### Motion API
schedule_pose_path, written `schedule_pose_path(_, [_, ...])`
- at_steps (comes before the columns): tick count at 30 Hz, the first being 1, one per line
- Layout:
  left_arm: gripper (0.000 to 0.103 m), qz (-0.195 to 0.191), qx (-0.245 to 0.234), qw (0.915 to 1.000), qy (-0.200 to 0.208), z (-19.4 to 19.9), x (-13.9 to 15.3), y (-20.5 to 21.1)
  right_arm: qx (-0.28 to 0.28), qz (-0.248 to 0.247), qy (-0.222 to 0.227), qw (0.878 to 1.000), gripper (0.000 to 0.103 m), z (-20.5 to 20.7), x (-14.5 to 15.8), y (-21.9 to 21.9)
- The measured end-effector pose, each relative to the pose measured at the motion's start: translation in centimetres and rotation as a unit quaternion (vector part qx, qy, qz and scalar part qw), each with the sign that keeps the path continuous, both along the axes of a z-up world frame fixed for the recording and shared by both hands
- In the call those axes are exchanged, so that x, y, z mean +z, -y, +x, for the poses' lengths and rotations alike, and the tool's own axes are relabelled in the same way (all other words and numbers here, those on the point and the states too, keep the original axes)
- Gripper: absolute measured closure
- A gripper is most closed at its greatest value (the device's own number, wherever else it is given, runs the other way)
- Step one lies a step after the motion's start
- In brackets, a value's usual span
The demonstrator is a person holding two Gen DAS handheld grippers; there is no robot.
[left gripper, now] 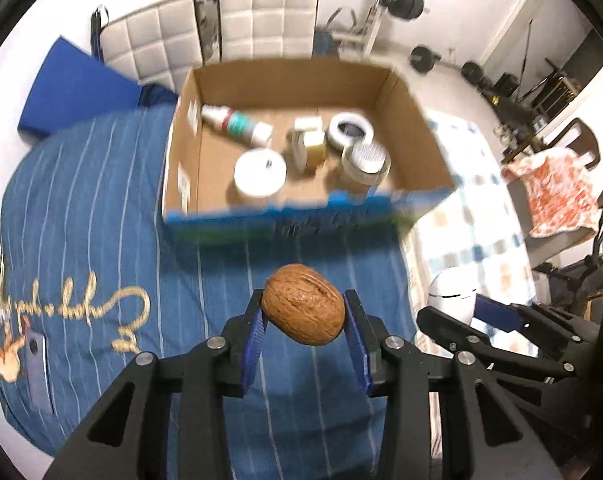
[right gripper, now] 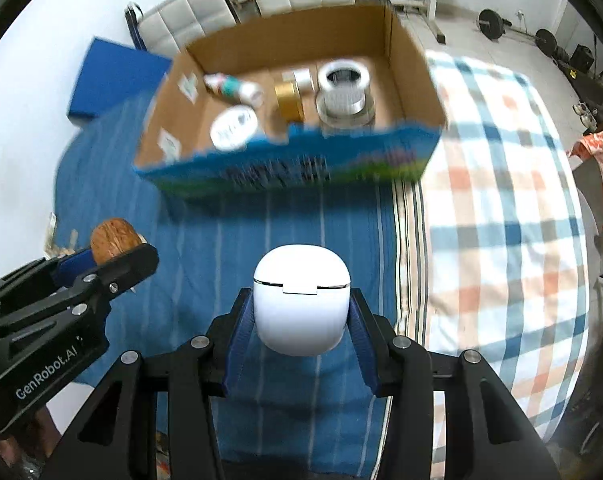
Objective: Organize rigid objects
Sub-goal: 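Lift the walnut and earbud case over the box with both tools, then lower both items into the box and open both tools to release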
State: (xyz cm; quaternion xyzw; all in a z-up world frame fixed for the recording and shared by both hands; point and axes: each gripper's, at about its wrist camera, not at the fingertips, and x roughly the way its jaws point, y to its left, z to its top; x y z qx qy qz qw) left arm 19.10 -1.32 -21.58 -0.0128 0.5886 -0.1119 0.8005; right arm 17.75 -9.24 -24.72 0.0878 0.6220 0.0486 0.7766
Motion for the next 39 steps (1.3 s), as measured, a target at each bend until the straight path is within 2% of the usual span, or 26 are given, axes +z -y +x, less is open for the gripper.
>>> schedule_pose_path(6, [0.069, -0.02, 0.011, 0.9989, 0.041, 5.8, 3.5, -0.7, -0.014, 0.029, 0.038, 0.999, 0.054, 4.5, 3.5, 1.3])
schedule_pose_path(12, [0.069, -0.033, 0.017, 0.9986, 0.038, 14.0, 3.1, -1.1, -0.02, 0.049, 0.048, 0.997, 0.054, 11.8, 3.6, 2.1])
schedule_pose_path(19, [0.069, -0.06, 0.02, 0.997, -0.044, 24.6, -3.0, -0.7, -0.022, 0.068, 0.012, 0.997, 0.054, 21.9, -1.0, 2.7])
schedule_pose_path(26, [0.068, -0.064, 0.022, 0.9909, -0.117, 32.0, -9.9, 0.2, -0.029, 0.05, -0.015, 0.998, 0.054, 30.1, -6.7, 3.6])
schedule_pose_path(32, [0.068, -0.048, 0.024, 0.988, -0.145, 35.3, -13.8, 0.6, -0.017, 0.006, -0.027, 0.999, 0.054, 34.8, -11.0, 2.8])
schedule_pose_path(39, [0.068, -0.027, 0.01, 0.9867, -0.16, 36.5, -15.6, 1.3, 0.005, -0.03, -0.041, 0.999, 0.054, 37.3, -14.4, 1.9])
